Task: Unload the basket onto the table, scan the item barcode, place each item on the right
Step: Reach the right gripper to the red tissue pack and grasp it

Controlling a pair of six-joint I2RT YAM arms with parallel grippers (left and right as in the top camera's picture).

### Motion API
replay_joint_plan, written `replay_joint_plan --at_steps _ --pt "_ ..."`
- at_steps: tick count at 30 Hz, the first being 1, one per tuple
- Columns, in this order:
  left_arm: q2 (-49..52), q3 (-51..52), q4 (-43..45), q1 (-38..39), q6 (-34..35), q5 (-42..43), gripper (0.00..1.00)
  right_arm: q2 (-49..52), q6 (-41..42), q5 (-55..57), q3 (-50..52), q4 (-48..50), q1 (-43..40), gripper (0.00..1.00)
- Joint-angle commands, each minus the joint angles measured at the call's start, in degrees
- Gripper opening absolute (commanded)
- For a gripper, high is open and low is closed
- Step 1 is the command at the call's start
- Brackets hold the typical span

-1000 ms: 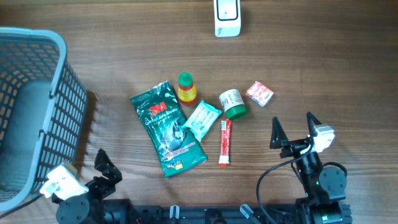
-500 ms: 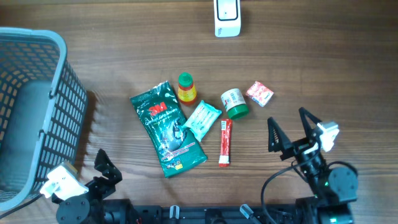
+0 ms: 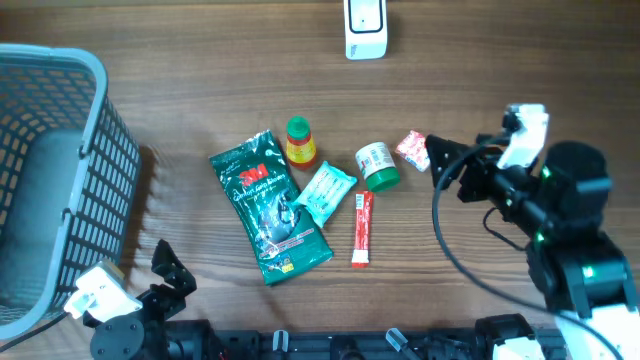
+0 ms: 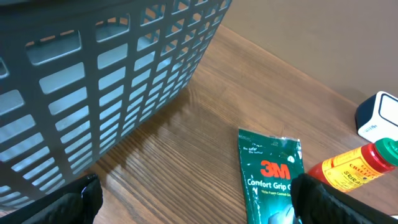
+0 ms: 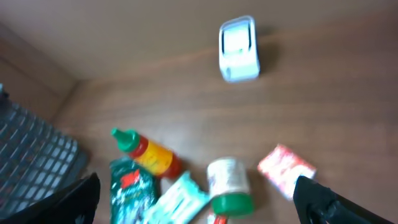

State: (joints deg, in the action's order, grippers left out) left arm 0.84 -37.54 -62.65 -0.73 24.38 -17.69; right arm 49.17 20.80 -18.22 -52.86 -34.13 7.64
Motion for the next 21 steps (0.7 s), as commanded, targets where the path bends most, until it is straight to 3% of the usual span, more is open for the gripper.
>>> replay_joint_plan --at_steps 1,11,17,21 --pt "-0.5 0.1 0.2 0.4 0.5 0.3 1.00 6.5 6.5 -0.9 -0.3 -3.8 0.2 1.00" --pt "-0.5 0.1 0.2 0.4 0.5 0.3 1.00 20.8 9.2 -0.5 -4.6 -9.8 0.2 1.00" --pt "-0.5 0.1 0.2 0.4 0.5 0.2 1.00 21.9 19.0 13.3 -11.4 -21.9 0.2 1.00" --pt "-0.5 0.1 0.2 0.4 0.5 0.3 1.00 21.9 19.9 16.5 -9.7 -25.7 0.2 1.00"
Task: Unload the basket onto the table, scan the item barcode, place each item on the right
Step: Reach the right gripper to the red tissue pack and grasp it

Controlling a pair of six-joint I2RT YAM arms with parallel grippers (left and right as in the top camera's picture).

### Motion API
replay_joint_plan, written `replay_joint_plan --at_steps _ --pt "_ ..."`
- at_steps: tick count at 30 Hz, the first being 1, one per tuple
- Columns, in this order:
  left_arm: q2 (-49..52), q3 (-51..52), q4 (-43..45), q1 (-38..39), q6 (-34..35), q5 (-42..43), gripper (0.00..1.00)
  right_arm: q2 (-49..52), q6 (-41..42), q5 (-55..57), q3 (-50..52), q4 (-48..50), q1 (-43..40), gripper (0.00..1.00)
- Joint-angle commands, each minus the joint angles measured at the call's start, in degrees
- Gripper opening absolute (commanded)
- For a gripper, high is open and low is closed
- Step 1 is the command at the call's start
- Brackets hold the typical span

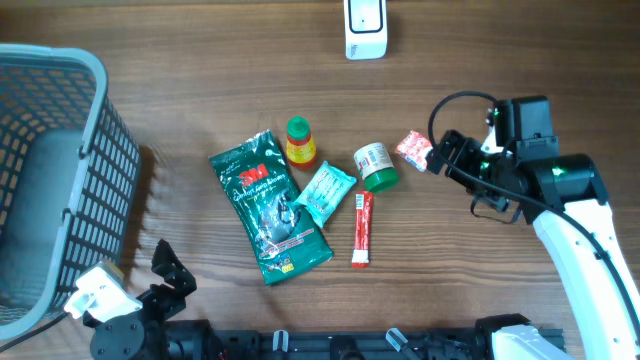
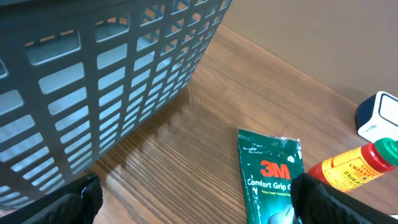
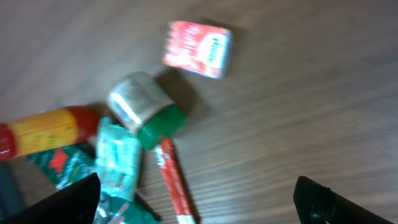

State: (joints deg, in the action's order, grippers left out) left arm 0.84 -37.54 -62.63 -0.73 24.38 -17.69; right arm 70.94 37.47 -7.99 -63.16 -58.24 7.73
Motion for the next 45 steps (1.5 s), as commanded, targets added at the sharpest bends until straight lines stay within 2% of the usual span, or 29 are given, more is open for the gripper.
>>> replay_joint_plan --at_steps 1,4,7,14,17,20,21,23,25,27,28,31,35,40,44,45 --pt "-0.5 0.1 0.1 0.4 0.5 0.3 1.00 0.2 3.2 6.5 1.2 -1.4 0.1 1.00" --pt "-0.5 0.1 0.1 0.4 0.5 0.3 1.00 0.8 1.5 1.7 2.1 1.2 0.2 1.00" --pt "-0.5 0.1 0.1 0.4 0.5 0.3 1.00 1.8 -9.0 -2.6 2.1 7.4 1.5 1.00" --pt "-0.5 0.1 0.1 0.4 0.5 0.3 1.00 12.2 -14.4 -3.5 2.1 15.1 7.3 1.00" --pt "-0.5 0.1 0.1 0.4 0.5 0.3 1.00 18.2 -7.7 -9.7 2.1 16.0 7.3 1.00" --pt "-0.5 0.1 0.1 0.4 0.5 0.3 1.00 22.8 9.8 -14.6 2.1 15.7 6.4 1.00" --pt "-0.5 0.1 0.1 0.4 0.5 0.3 1.00 23.5 13.2 -16.3 2.1 16.8 6.4 1.00" --pt "-0.5 0.1 0.1 0.4 0.5 0.3 1.00 23.5 15.3 -17.1 2.1 18.9 6.5 1.00" --pt "-0.5 0.1 0.1 0.4 0.5 0.3 1.00 23.1 12.1 -17.8 2.1 22.4 6.6 1.00" --pt "-0.5 0.1 0.1 0.4 0.5 0.3 1.00 23.1 0.3 -16.7 2.1 24.5 6.6 1.00" --pt "-0.5 0.1 0.1 0.4 0.5 0.3 1.00 23.1 -2.6 -14.4 2.1 23.7 6.6 1.00" --pt "-0.5 0.1 0.1 0.4 0.5 0.3 1.00 23.1 3.7 -6.1 2.1 20.7 6.3 1.00" --pt "-0.5 0.1 0.1 0.4 0.5 0.3 1.00 22.8 11.7 -3.8 2.0 21.4 4.9 1.00" --pt "-0.5 0.1 0.1 0.4 0.5 0.3 1.00 22.8 10.0 6.3 1.9 25.5 3.7 1.00" --pt "-0.5 0.1 0.1 0.4 0.5 0.3 1.00 24.2 10.1 7.8 1.9 25.5 1.1 0.81" --pt "-0.5 0.1 0.1 0.4 0.5 0.3 1.00 24.9 10.1 7.6 1.9 25.7 0.5 0.79"
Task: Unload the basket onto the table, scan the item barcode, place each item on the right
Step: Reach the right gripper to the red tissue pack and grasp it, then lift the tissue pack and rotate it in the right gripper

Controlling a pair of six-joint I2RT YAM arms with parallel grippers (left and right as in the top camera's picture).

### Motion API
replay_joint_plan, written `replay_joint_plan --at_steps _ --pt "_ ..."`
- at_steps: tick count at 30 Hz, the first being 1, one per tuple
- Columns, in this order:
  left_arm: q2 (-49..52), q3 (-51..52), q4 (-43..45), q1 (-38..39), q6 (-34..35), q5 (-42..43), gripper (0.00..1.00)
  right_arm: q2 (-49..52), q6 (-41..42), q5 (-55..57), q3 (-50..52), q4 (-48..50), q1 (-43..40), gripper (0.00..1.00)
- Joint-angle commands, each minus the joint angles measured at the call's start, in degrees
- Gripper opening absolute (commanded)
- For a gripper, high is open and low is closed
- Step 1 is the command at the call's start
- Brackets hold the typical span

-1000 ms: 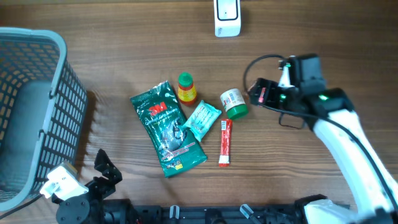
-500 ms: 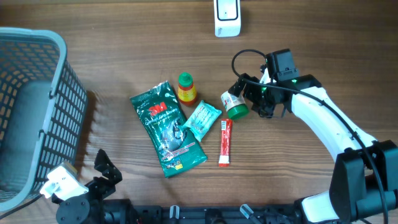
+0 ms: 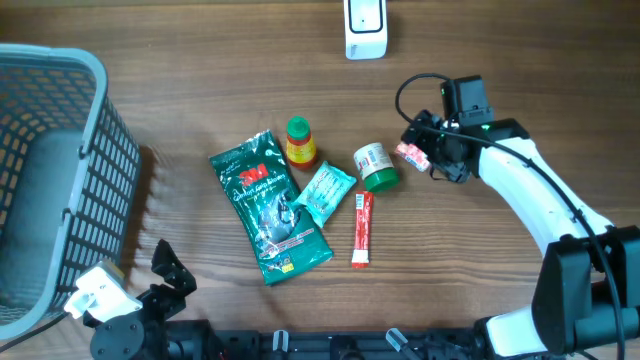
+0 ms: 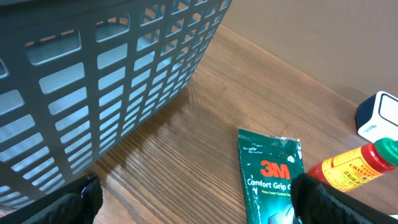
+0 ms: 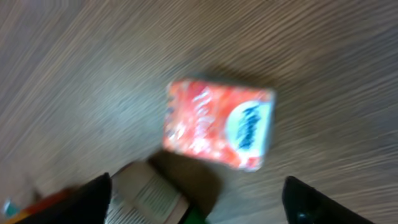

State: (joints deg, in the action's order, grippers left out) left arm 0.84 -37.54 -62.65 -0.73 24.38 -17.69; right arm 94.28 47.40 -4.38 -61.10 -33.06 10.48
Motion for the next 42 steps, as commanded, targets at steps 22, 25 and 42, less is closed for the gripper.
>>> replay_joint_plan --at_steps 22,25,42 --pt "-0.5 0.1 0.2 0.4 0.5 0.3 1.00 7.3 -2.5 -10.8 -1.1 0.9 -4.9 0.04" --pt "-0.5 0.1 0.2 0.4 0.5 0.3 1.00 -0.8 -5.5 -12.0 -1.7 -4.2 -5.2 0.04" --pt "-0.5 0.1 0.2 0.4 0.5 0.3 1.00 -25.9 -3.5 -38.8 -1.7 -33.9 -5.2 0.08"
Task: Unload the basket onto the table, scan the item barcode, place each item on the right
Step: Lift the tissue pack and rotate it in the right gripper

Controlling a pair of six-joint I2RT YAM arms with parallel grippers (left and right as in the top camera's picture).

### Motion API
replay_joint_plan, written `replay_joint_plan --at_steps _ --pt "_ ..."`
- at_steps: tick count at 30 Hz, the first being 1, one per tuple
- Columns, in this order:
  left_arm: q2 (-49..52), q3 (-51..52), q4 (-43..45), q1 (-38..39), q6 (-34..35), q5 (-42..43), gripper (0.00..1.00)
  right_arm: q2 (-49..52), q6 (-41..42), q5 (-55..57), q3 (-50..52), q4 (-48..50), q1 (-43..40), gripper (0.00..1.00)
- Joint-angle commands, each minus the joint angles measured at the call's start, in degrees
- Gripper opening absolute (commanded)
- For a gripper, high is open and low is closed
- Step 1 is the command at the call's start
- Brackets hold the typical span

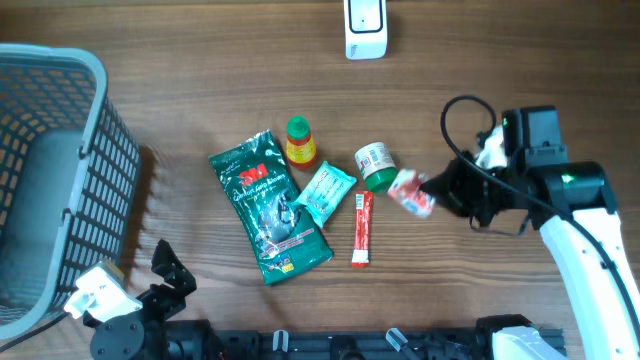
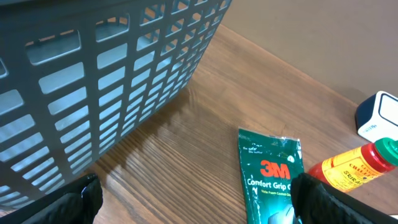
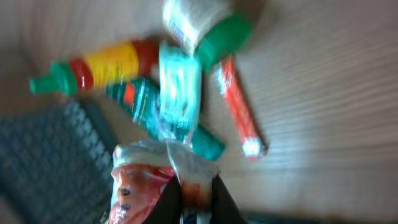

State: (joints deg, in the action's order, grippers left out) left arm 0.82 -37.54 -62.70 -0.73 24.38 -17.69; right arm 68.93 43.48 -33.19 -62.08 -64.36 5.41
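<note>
My right gripper [image 1: 440,192] is shut on a small red and white packet [image 1: 411,192], held above the table to the right of the green-capped jar [image 1: 376,166]. The right wrist view shows that packet [image 3: 149,183] pinched between my fingers [image 3: 169,202], with the item pile below. The white barcode scanner [image 1: 365,27] stands at the far edge of the table. My left gripper [image 2: 196,199] rests open at the near left edge, its fingertips [image 2: 84,196] wide apart over bare wood near the green 3M pouch [image 2: 270,177].
A grey mesh basket [image 1: 45,170] fills the left side. On the table lie the 3M pouch [image 1: 268,208], a red and yellow sauce bottle [image 1: 300,141], a teal sachet [image 1: 325,193] and a red stick sachet [image 1: 361,229].
The red packet lay on the table right of the jar with my right gripper over it. Now the gripper is shut on it and holds it lifted, slightly nearer and lower in the overhead view.
My right arm started at the table's right side, open, looking over the items. It then stood closer to the red packet, then directly above it. Now it holds the packet off the table. The left arm stayed still throughout.
</note>
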Motion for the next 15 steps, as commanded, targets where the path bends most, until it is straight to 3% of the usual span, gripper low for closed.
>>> replay_joint_plan --at_steps 1,6,15 --pt "-0.5 0.1 0.2 0.4 0.5 0.3 1.00 -0.5 0.5 -12.0 -0.7 -6.0 -0.1 0.06" --pt "-0.5 0.1 0.2 0.4 0.5 0.3 1.00 -0.5 1.9 -14.5 -0.7 -15.8 -0.1 0.05" --pt "-0.5 0.1 0.2 0.4 0.5 0.3 1.00 -0.5 1.7 -14.9 -0.7 -16.8 -0.1 0.04"
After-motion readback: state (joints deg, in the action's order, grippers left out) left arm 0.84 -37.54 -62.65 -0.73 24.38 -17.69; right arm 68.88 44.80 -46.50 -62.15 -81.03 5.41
